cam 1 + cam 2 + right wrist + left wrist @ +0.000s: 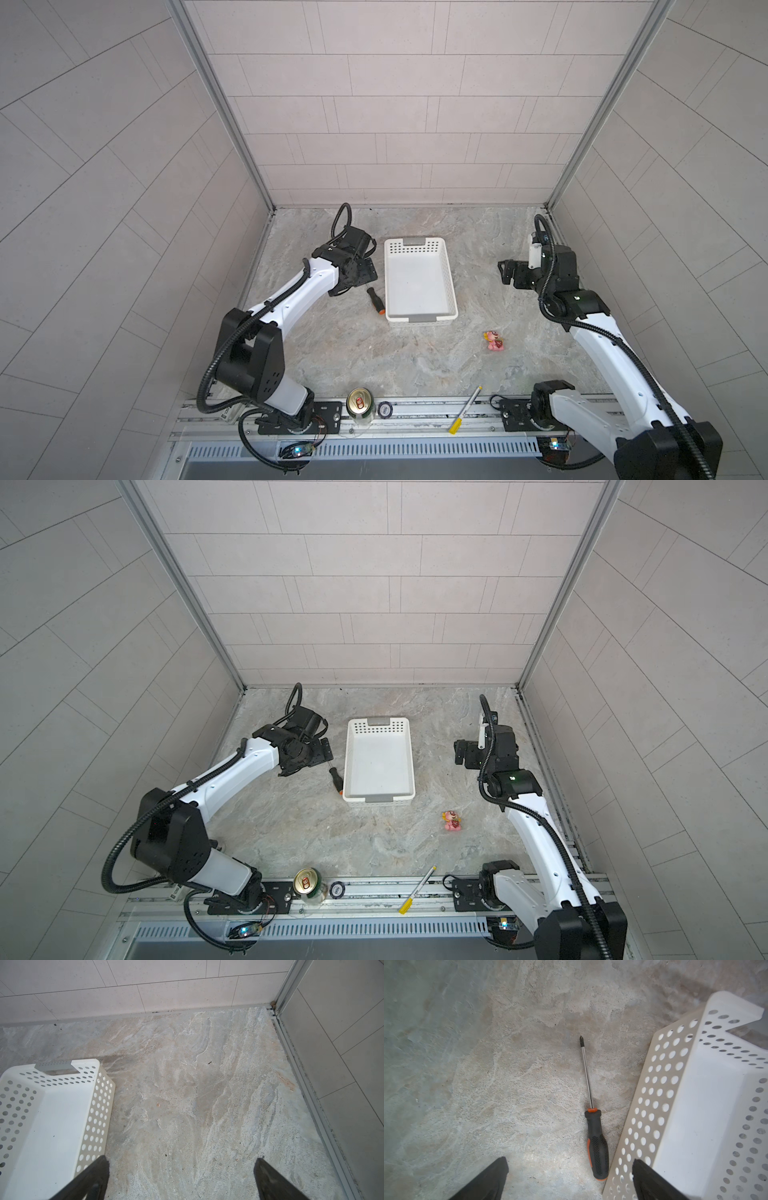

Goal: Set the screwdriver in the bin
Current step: 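Move the left gripper over the black-and-orange screwdriver while the right arm lifts slightly, then lower the left gripper and close it on the screwdriver handle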

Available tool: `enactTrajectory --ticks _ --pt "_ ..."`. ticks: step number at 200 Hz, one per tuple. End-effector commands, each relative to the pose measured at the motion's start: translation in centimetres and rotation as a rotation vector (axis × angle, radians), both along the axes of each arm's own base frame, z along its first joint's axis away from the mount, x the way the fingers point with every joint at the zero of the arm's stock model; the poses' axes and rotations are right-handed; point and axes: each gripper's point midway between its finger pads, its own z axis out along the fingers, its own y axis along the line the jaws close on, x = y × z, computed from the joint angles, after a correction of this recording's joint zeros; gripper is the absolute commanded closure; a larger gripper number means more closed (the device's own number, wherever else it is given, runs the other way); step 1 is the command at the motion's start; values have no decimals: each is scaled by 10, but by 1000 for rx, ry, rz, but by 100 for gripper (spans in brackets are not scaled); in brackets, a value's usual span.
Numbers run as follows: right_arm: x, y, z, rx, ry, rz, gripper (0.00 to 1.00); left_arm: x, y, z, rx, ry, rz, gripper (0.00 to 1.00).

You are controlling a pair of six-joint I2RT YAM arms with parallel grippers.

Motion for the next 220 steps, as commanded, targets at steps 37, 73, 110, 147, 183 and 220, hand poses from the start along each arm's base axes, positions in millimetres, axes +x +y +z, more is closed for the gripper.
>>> enactTrajectory --ticks 37,73,110,147,183,220 --pt "0 3 -5 13 27 25 0 -13 -18 -40 -64 112 84 6" --pt "0 1 -3 37 7 17 0 -15 -24 -63 -73 156 101 8" --pt "0 -1 -4 48 7 7 0 -13 -26 -72 -55 161 108 11" --pt "-2 4 0 72 7 23 0 -13 -25 -87 -31 187 120 16" --pt "-5 6 8 86 -8 29 0 -13 -18 -94 -5 177 158 23" --pt "-9 10 14 110 -34 44 1 -11 -16 -94 9 165 177 30"
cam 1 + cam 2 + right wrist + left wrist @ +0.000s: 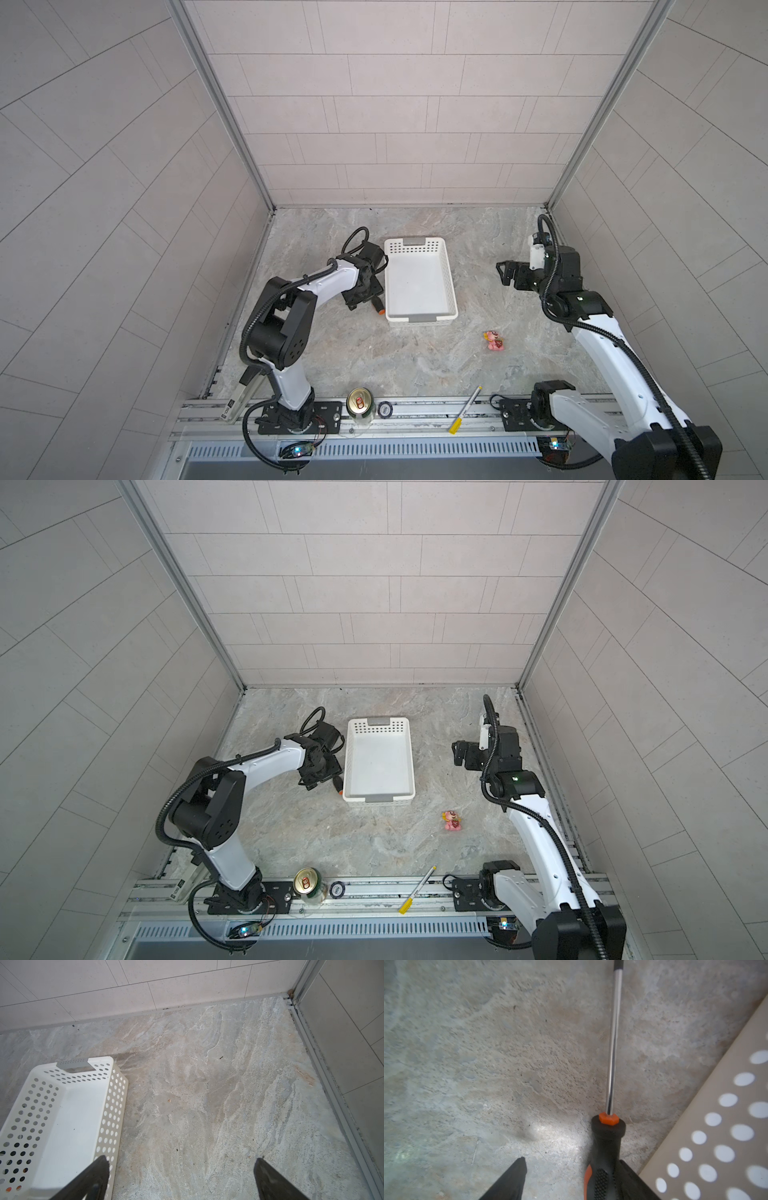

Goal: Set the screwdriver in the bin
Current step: 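Lower the left gripper and close it on the screwdriver handle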

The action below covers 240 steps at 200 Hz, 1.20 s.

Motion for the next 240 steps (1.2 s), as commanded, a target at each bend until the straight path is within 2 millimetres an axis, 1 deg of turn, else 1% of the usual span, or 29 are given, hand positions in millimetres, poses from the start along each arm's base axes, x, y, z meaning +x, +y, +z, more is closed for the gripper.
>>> enactTrajectory --ticks 1,22,64,92,97,112,125,149,156,174,179,186,190,204,209,223,228,240 --pt "-5 4 11 27 -31 13 0 -3 9 -6 53 -1 45 30" --pt "-7 4 14 30 -44 12 0 -1 10 -7 59 -5 59 31" --pt "-8 3 17 25 -56 12 0 10 -1 -7 46 -19 40 33" --pt "-9 1 15 15 -45 5 0 15 -8 -11 40 -11 27 37" --pt "-10 1 14 14 -43 5 0 15 -8 -12 42 -7 26 40" --pt "-11 1 14 11 -40 4 0 15 -8 -15 45 -7 25 41" --pt "-11 0 13 6 -39 3 0 15 -7 -15 51 -7 25 48" --pt "-11 -3 13 -9 -38 -11 0 15 -5 -15 63 -6 25 50" --pt "-12 -4 13 -12 -36 -13 0 15 -4 -15 70 -4 24 53" --pt "-12 -5 12 -20 -32 -17 0 13 0 -15 85 -1 24 55" --pt "-13 -5 12 -23 -29 -18 0 13 1 -15 89 -2 23 58" --pt "-13 -6 12 -26 -30 -21 0 12 3 -14 94 -3 22 59" --pt "-13 -7 12 -28 -30 -23 0 12 4 -13 96 -5 20 62" --pt "-13 -8 12 -34 -30 -25 0 10 7 -11 106 -9 17 64" --pt "-13 -8 12 -35 -29 -28 0 9 8 -11 109 -10 15 67" --pt "-14 -9 11 -40 -25 -32 0 7 12 -10 118 -9 14 68" --pt "-14 -10 10 -41 -24 -34 0 6 13 -9 119 -11 13 72" --pt "-15 -10 11 -44 -26 -34 1 4 17 -7 130 -14 13 73"
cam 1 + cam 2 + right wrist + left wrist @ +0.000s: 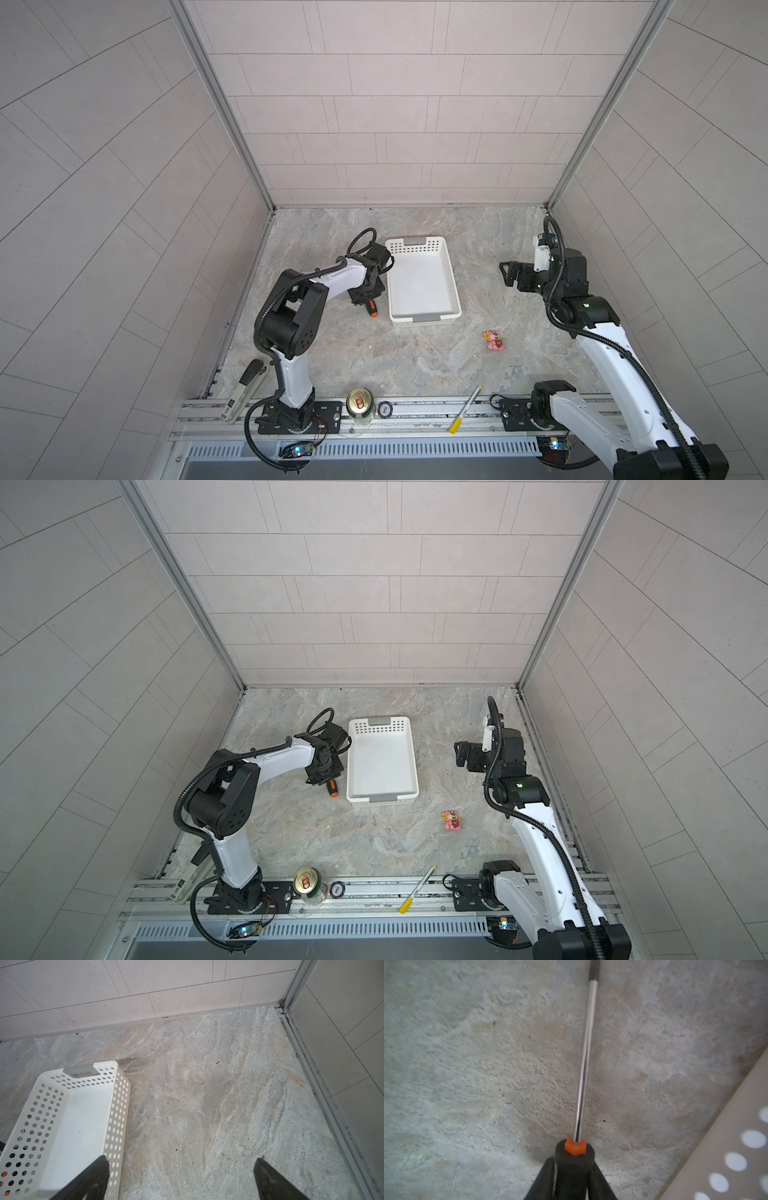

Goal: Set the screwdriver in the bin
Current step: 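Lower the left gripper and close it on the screwdriver handle, then lift the screwdriver with the left gripper and carry it over the basket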

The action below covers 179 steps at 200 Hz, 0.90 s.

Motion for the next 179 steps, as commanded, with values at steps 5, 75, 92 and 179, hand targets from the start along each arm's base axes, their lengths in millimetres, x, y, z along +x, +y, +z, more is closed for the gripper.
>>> enactTrajectory --ticks 5,75,92,179 --pt "-5 -5 1 -29 -1 -14 0 -9 18 11 60 -13 16 73" --pt "-5 -7 -2 -33 8 -21 0 -14 32 35 94 -64 -12 87" --pt "-6 -7 -3 -32 10 -21 0 -16 35 42 103 -81 -22 92" --pt "-5 6 10 16 0 32 1 -25 33 109 54 -222 -145 100"
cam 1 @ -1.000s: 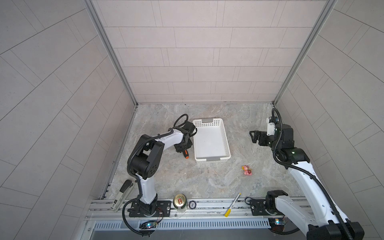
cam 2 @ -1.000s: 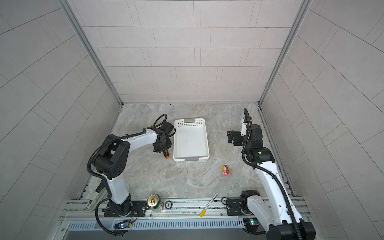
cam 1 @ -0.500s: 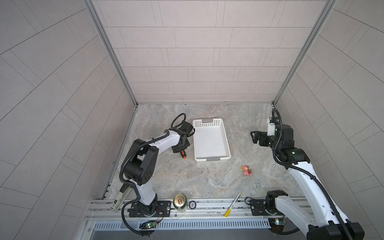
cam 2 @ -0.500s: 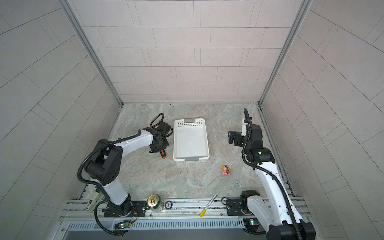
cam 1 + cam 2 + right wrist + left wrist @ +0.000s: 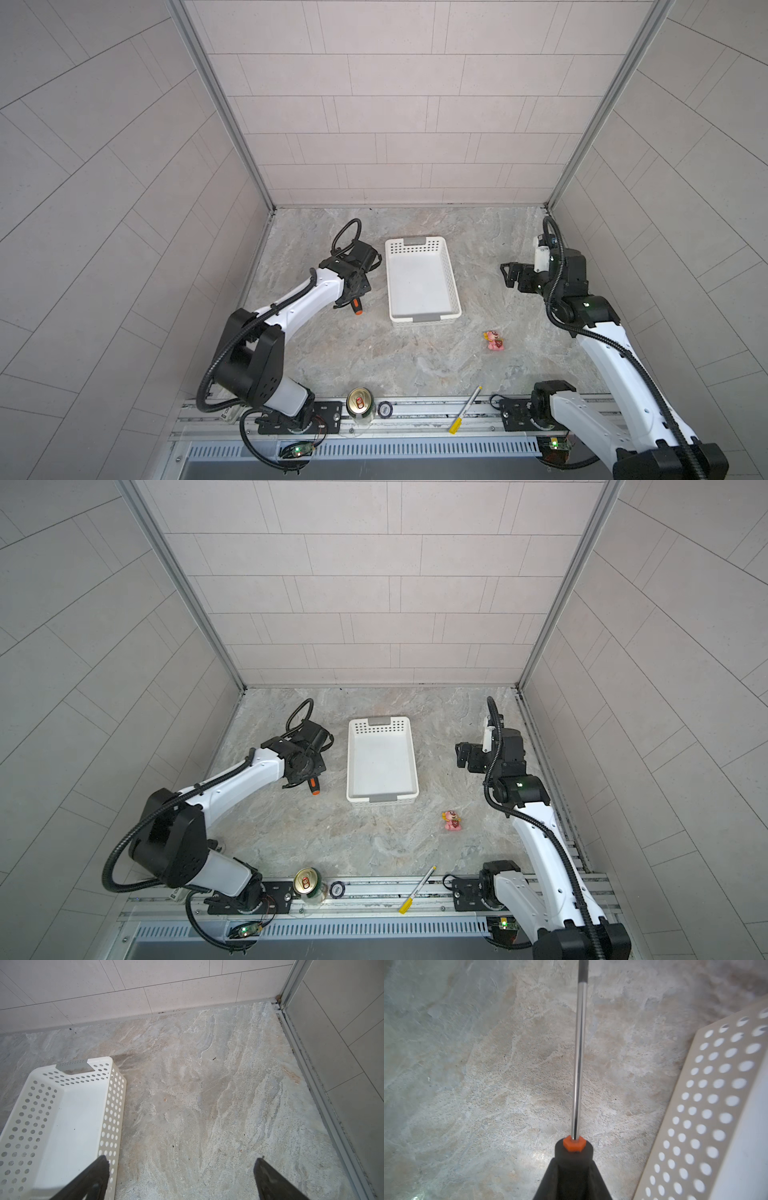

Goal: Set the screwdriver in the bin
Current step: 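Lift the screwdriver with the left gripper and carry it over the basket, then lower the screwdriver into the white basket and open the left gripper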

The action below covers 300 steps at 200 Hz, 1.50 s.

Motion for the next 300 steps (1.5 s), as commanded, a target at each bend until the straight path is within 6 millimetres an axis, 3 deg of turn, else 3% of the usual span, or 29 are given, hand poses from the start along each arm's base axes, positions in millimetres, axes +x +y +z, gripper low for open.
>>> enactTrajectory --ticks 1,59,99,136,169,236,300 --pt "-3 7 12 23 -22 34 1 -1 -4 20 -8 -32 -70 100" --pt "-18 20 8 112 -25 67 2 11 -58 61 -84 -100 -238 100" --pt "-35 20 0 108 27 69 2 27 -115 71 -47 -117 -467 100" --pt "-55 10 -15 21 74 67 1 38 -159 56 -43 -90 -615 100" --pt "-60 8 -21 24 73 50 0 45 -184 37 -19 -88 -705 100" --pt "-64 1 -20 22 68 17 0 47 -204 -1 76 -58 -867 100" --pt "-71 -7 -20 4 59 -21 0 50 -219 -31 57 9 -906 94"
